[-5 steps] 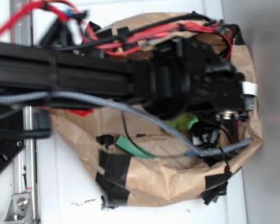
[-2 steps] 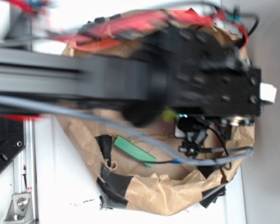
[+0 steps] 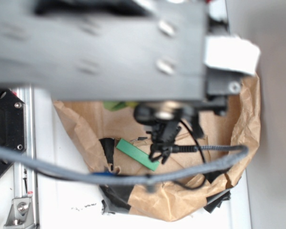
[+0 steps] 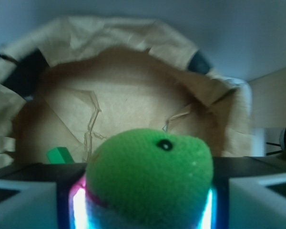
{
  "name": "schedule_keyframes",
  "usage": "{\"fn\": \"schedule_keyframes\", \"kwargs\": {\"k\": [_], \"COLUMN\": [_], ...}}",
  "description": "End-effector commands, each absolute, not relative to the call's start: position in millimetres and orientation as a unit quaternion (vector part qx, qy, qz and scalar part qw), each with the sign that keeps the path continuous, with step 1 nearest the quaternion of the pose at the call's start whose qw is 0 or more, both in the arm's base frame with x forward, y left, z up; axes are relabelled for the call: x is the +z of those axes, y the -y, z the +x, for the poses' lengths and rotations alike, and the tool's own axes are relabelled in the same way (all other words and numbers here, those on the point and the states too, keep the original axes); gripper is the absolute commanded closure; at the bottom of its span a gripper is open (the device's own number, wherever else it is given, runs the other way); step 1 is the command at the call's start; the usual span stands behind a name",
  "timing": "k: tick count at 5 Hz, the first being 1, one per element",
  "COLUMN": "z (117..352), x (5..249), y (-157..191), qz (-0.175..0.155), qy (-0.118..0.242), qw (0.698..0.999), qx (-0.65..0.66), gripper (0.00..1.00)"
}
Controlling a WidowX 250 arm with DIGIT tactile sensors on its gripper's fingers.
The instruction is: Grab the green animal.
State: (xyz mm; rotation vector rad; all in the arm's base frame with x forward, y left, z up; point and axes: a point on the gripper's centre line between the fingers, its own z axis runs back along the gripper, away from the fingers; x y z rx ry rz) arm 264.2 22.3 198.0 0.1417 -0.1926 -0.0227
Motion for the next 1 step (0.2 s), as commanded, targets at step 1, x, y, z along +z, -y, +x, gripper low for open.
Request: {"fn": "schedule_keyframes", "kwargs": {"k": [1], "z": [262.0], "x": [196.2], "y": [-17.7], "qz": [0.077], "qy": [0.096], "qw": [0.992], "qx": [0.014], "gripper": [1.00]}}
